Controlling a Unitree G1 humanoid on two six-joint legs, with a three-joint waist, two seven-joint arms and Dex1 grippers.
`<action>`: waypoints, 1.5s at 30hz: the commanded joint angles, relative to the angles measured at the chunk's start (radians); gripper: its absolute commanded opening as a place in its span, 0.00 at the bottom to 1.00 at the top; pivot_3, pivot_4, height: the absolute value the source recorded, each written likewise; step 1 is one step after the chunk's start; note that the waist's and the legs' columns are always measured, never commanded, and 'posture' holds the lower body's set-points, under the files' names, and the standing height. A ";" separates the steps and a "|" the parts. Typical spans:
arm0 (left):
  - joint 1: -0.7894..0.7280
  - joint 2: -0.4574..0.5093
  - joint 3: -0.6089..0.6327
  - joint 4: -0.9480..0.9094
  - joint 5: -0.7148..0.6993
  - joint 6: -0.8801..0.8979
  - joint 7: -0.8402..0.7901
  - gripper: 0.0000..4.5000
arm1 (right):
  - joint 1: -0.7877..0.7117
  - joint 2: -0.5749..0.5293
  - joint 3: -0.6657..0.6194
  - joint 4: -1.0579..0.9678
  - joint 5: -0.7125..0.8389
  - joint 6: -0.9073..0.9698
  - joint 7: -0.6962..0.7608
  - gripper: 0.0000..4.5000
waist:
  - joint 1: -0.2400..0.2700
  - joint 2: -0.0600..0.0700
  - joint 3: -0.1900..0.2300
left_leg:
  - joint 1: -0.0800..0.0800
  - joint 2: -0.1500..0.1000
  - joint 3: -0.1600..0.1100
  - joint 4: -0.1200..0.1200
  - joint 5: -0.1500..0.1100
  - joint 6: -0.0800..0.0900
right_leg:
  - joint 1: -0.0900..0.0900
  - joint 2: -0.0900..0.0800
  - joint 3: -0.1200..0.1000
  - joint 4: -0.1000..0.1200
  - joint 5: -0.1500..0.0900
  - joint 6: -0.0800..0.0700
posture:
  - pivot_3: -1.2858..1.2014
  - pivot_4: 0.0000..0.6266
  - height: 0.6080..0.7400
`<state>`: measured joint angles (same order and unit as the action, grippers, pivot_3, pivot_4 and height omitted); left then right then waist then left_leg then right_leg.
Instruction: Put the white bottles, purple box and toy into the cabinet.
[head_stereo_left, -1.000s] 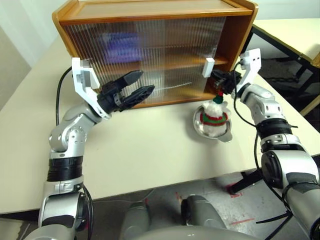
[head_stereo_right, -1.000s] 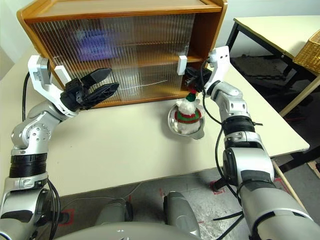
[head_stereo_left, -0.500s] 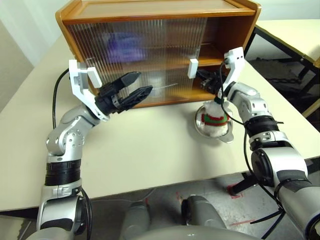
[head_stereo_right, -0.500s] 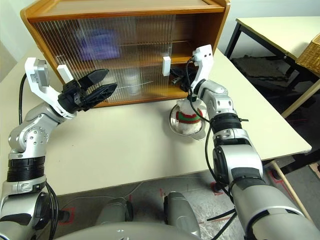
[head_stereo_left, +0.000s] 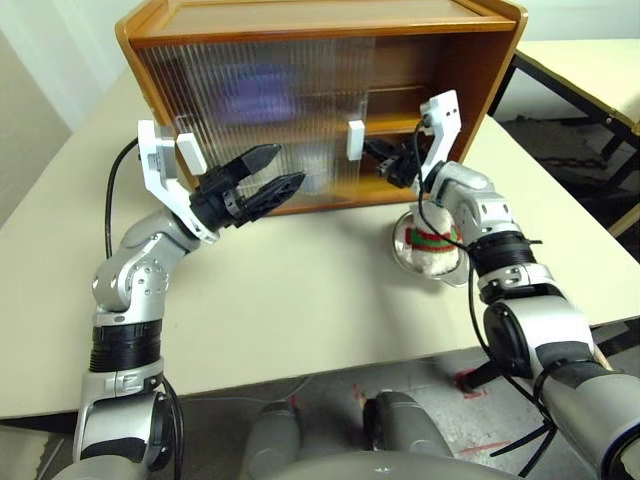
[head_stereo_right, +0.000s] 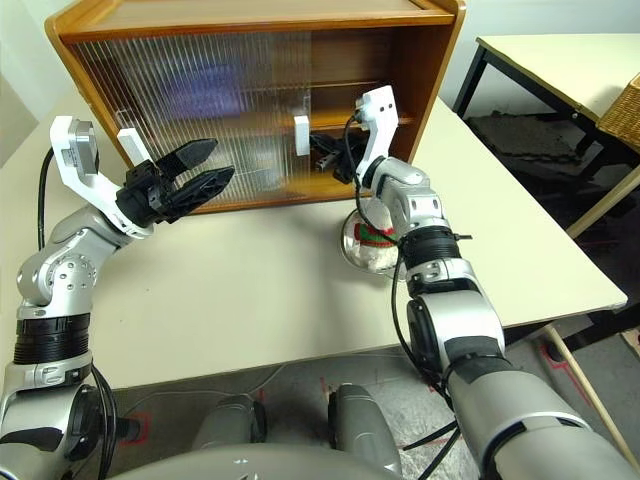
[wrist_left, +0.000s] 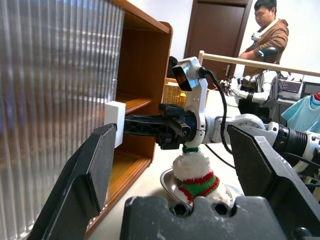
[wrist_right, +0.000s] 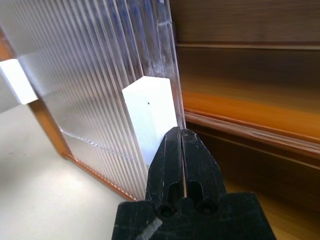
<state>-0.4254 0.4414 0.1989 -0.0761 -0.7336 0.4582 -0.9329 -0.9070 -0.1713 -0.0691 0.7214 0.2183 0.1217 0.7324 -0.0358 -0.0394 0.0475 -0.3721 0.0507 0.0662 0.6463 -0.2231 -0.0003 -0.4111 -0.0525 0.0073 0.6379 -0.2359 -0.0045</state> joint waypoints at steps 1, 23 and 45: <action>-0.004 -0.001 0.001 -0.003 -0.006 -0.006 0.000 1.00 | -0.017 0.015 0.014 -0.025 0.005 0.014 0.000 0.00 | 0.000 0.000 0.000 | 0.000 0.000 0.000 0.000 0.000 0.000 | 0.000 0.000 0.000 0.000 0.000 0.000 | 0.55 0.00 1.00; -0.106 -0.062 -0.060 0.121 0.029 -0.058 -0.055 1.00 | 0.062 -0.104 -0.033 -0.254 0.023 0.065 -0.086 0.22 | -0.004 0.001 0.000 | -0.003 -0.001 0.001 0.000 0.000 -0.001 | -0.001 -0.001 -0.001 -0.002 0.000 0.000 | 0.51 0.00 1.00; -0.139 -0.085 -0.088 0.198 0.047 -0.061 -0.112 1.00 | 0.728 -0.189 -0.105 -1.273 0.230 0.632 -0.348 0.99 | -0.080 0.001 0.000 | -0.001 0.000 0.000 0.000 -0.003 -0.005 | 0.000 0.000 -0.001 -0.002 -0.001 0.000 | 0.46 0.00 1.00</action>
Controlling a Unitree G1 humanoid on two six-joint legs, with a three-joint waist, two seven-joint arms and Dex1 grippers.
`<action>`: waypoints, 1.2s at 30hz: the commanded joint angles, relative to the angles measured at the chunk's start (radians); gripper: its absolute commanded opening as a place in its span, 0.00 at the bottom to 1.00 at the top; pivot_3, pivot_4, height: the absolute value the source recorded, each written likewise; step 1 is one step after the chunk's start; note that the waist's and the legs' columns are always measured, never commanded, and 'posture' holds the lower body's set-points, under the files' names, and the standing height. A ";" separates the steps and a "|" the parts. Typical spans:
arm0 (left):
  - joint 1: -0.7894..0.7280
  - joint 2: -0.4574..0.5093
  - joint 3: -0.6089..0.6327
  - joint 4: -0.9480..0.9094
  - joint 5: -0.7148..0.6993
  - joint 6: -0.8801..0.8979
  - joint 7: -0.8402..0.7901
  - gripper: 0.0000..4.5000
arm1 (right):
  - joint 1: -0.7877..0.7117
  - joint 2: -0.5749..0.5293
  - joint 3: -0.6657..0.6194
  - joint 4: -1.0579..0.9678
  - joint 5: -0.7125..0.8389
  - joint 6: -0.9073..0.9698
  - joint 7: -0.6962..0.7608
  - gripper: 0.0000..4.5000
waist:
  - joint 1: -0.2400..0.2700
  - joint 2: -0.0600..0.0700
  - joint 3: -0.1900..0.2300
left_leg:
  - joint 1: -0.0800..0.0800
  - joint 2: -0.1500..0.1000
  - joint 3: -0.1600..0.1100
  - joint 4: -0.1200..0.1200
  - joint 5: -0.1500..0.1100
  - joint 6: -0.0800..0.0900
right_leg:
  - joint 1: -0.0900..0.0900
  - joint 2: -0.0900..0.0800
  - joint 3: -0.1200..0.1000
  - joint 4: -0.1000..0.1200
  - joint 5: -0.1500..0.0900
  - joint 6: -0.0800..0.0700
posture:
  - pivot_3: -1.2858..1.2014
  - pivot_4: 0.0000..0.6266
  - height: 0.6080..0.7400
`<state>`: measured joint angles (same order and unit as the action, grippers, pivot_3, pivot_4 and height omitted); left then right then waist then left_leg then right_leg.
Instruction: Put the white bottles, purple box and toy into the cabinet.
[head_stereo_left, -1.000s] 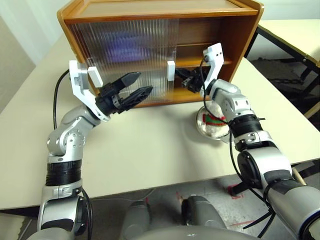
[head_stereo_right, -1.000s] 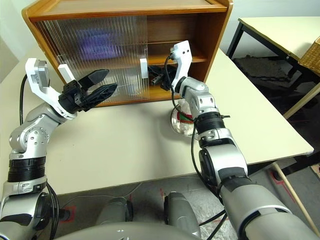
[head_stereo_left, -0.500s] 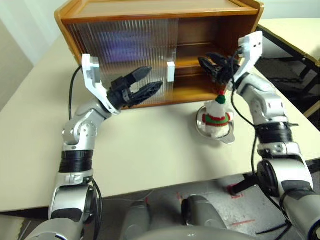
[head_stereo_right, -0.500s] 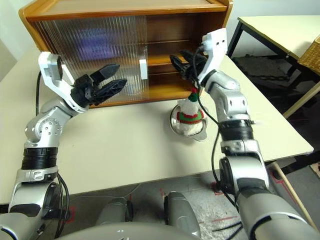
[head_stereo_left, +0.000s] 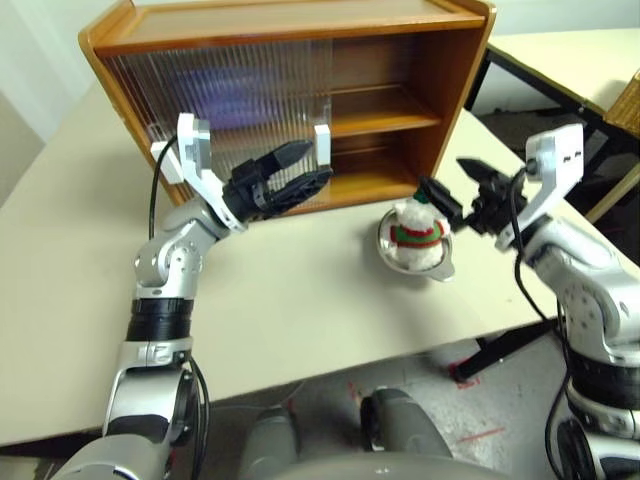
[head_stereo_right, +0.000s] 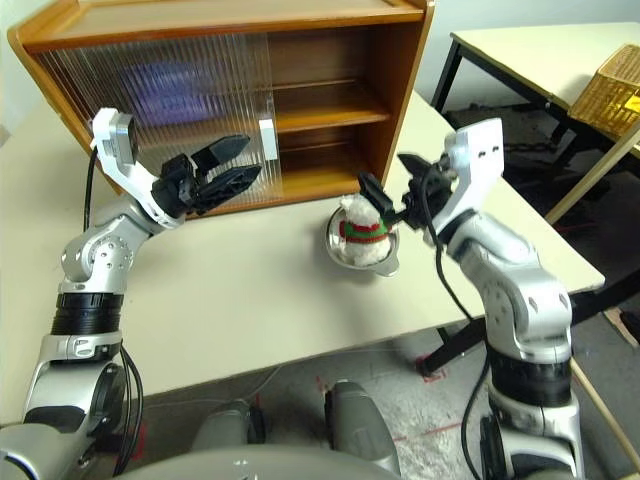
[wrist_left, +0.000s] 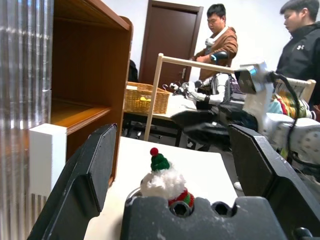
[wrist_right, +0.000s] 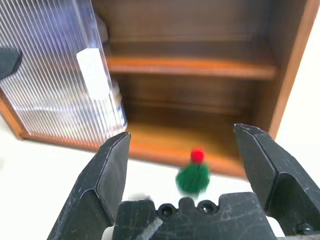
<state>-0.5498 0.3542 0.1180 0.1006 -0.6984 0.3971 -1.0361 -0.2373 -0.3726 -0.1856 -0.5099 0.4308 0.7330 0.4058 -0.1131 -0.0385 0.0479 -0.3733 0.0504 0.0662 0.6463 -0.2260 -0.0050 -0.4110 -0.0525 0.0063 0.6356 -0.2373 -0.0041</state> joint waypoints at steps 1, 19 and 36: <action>-0.016 0.004 -0.007 0.024 0.013 0.000 -0.010 1.00 | 0.078 0.017 0.019 -0.045 0.016 0.018 -0.025 0.99 | -0.004 0.000 0.000 | 0.000 0.000 0.000 0.000 0.000 0.000 | 0.000 0.000 0.000 0.000 0.000 0.000 | 0.46 0.00 1.00; 0.019 0.047 0.026 -0.037 -0.003 0.015 0.023 1.00 | 0.134 0.071 0.140 0.270 -0.086 -0.206 0.004 0.99 | -0.003 -0.001 0.000 | 0.000 0.000 -0.001 -0.001 0.000 0.000 | 0.000 0.000 0.000 -0.001 0.000 0.000 | 0.50 0.00 1.00; 0.052 0.044 0.042 -0.078 -0.006 0.014 0.057 1.00 | 0.066 0.068 0.136 0.352 -0.089 -0.255 0.051 0.31 | 0.027 -0.002 0.000 | 0.000 0.000 -0.001 -0.001 0.000 0.000 | 0.000 0.000 0.000 -0.001 0.000 0.000 | 0.50 0.00 1.00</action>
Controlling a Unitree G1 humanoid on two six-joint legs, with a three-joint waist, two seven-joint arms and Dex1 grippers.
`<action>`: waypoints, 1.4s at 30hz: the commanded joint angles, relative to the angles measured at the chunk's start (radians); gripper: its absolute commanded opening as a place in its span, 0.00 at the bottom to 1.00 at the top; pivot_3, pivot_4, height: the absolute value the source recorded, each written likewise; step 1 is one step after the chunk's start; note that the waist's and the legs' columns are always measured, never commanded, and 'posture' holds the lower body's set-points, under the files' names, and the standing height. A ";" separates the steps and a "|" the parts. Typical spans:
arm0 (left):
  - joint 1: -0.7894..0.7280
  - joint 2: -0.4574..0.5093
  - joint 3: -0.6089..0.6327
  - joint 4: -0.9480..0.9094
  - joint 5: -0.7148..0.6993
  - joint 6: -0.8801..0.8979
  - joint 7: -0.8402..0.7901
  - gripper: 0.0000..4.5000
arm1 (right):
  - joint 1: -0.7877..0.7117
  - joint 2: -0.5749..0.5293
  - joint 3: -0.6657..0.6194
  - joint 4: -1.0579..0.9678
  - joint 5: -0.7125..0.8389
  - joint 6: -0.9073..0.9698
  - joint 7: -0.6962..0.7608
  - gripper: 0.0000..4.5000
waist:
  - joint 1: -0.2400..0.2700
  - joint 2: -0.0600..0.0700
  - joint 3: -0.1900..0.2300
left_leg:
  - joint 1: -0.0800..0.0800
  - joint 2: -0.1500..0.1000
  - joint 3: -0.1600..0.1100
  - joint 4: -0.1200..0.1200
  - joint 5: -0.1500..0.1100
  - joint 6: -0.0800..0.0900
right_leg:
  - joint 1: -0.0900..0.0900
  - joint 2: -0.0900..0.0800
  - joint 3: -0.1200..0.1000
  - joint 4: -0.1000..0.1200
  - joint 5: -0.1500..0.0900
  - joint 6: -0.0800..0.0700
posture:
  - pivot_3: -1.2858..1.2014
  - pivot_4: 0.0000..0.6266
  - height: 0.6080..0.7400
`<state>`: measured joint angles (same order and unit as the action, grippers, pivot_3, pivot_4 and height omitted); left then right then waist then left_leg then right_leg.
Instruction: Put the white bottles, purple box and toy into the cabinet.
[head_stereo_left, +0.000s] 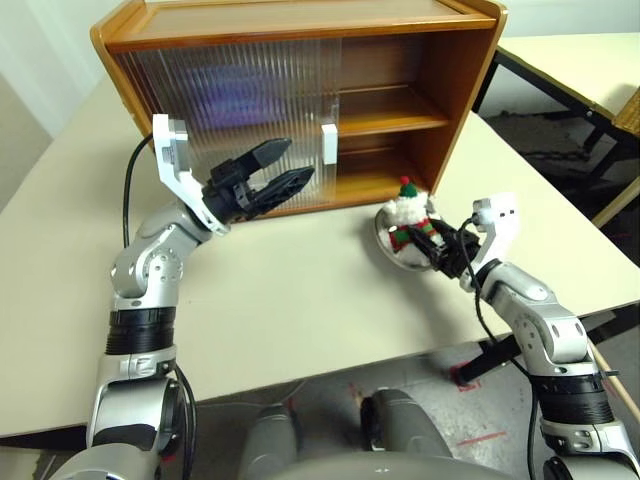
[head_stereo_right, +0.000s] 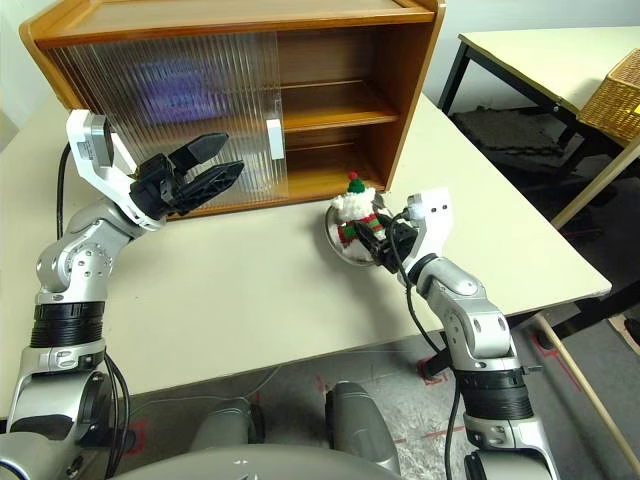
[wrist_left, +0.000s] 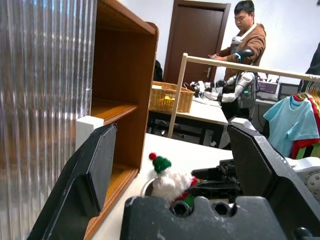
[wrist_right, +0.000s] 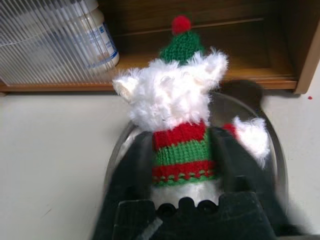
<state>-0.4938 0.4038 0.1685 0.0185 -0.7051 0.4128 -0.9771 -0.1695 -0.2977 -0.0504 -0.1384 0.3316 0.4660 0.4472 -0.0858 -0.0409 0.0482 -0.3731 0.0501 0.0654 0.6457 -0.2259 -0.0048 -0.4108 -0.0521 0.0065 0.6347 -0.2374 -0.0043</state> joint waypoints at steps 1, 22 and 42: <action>-0.006 -0.007 -0.009 0.008 0.002 -0.003 -0.004 1.00 | -0.004 -0.007 -0.001 -0.022 0.011 0.013 0.009 0.22 | 0.000 0.000 0.000 | 0.000 0.000 0.000 0.000 0.000 0.000 | 0.000 0.000 0.000 0.000 0.000 0.000 | 0.50 0.00 1.00; -0.046 -0.019 -0.030 0.070 0.019 -0.027 -0.041 1.00 | -0.374 -0.082 -0.118 -0.052 0.110 0.114 -0.030 0.05 | -0.005 0.000 0.000 | 0.000 0.000 0.001 0.000 0.002 0.003 | 0.000 0.000 0.000 0.000 0.000 0.000 | 0.50 0.00 1.00; 0.032 -0.004 -0.005 -0.040 -0.006 -0.006 0.022 1.00 | -0.806 -0.021 -0.088 0.694 -0.027 -0.311 0.094 0.05 | 0.007 0.001 0.001 | -0.001 0.000 0.001 0.000 0.003 0.005 | 0.000 0.000 0.001 0.000 0.001 0.000 | 0.53 0.00 1.00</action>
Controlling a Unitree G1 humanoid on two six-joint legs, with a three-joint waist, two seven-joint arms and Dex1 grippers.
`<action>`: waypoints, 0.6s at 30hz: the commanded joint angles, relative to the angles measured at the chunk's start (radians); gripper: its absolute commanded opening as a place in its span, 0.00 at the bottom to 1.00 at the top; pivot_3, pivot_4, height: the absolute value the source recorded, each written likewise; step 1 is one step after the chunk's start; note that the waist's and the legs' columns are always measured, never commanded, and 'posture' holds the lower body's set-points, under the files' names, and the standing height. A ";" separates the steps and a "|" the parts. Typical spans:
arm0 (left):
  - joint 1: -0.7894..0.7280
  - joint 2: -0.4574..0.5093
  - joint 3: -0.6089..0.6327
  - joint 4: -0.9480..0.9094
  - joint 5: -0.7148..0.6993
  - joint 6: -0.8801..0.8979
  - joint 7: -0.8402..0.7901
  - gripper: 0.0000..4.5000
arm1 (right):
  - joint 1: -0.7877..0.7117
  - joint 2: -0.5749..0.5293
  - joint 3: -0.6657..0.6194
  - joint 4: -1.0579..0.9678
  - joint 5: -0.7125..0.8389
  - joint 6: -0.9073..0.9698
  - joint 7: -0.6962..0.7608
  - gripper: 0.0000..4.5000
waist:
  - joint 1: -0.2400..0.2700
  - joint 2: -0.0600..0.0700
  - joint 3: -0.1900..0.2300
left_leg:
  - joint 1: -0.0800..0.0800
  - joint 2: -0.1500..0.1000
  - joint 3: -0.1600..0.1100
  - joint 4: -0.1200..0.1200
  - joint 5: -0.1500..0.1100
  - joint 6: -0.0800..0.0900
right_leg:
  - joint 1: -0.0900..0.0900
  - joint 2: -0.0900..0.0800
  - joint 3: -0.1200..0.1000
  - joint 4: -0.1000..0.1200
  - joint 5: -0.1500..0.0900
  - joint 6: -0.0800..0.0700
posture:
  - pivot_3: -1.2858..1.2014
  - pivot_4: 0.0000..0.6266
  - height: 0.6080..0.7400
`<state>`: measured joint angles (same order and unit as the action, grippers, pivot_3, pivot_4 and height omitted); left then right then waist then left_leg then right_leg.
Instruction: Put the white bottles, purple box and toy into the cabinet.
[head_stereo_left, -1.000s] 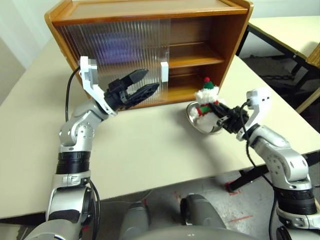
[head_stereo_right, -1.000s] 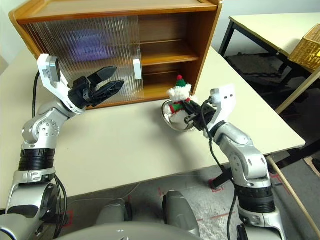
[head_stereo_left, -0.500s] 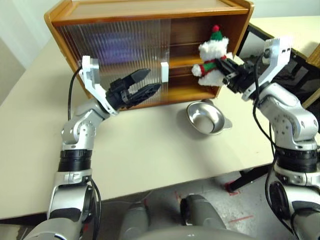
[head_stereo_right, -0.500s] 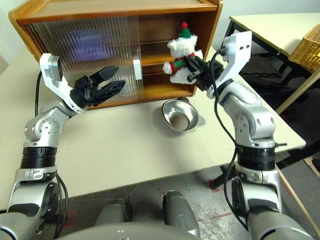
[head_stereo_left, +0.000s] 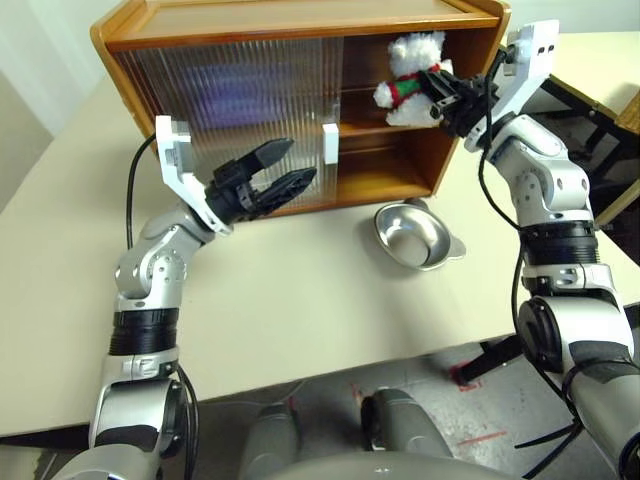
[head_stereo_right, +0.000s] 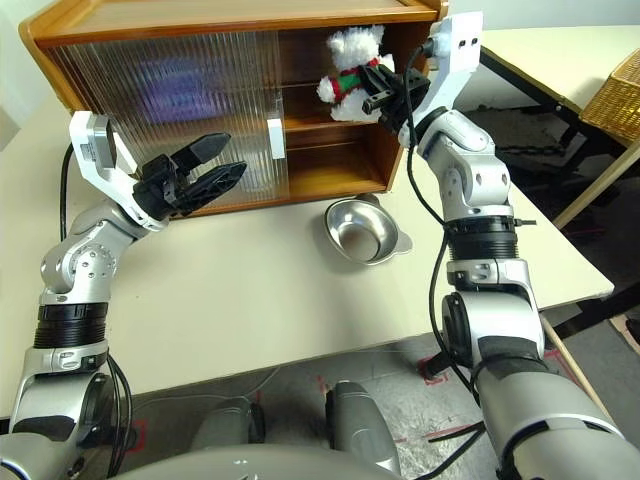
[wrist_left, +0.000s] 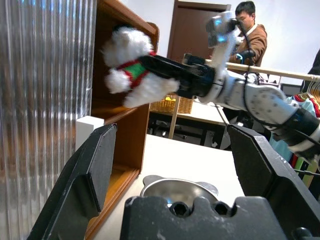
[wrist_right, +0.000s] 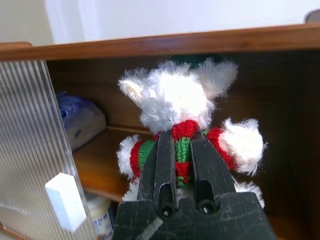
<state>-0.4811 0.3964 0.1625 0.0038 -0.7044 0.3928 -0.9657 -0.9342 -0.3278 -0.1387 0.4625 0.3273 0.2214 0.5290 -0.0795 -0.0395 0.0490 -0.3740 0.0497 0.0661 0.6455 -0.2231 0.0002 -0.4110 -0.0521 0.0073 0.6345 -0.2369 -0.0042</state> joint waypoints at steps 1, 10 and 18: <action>0.022 0.004 0.002 -0.031 -0.007 0.015 0.014 1.00 | -0.059 0.015 0.000 0.135 -0.027 -0.087 0.016 0.05 | 0.001 0.000 0.000 | 0.000 0.000 0.000 0.000 0.000 0.000 | 0.000 0.000 0.000 0.000 0.000 0.000 | 0.53 0.00 1.00; 0.072 0.015 0.027 -0.093 -0.019 0.030 0.049 1.00 | -0.219 0.056 -0.012 0.523 -0.085 -0.288 0.032 0.05 | 0.022 0.000 0.000 | 0.000 0.000 0.000 0.000 0.000 0.000 | 0.000 0.000 0.000 0.001 0.000 -0.001 | 0.56 0.00 1.00; 0.139 0.028 0.061 -0.177 -0.040 0.049 0.103 1.00 | -0.307 0.063 -0.030 0.727 -0.122 -0.408 0.012 0.04 | 0.050 0.001 0.000 | 0.000 0.000 0.000 -0.001 0.000 0.000 | -0.001 0.000 0.000 0.000 0.000 -0.001 | 0.58 0.00 1.00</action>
<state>-0.3582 0.4145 0.2166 -0.1498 -0.7318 0.4304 -0.8758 -1.2209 -0.2643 -0.1545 1.1583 0.2169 -0.1543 0.5501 -0.0299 -0.0389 0.0494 -0.3740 0.0501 0.0658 0.6447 -0.2230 0.0005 -0.4115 -0.0519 0.0071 0.6350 -0.2369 -0.0055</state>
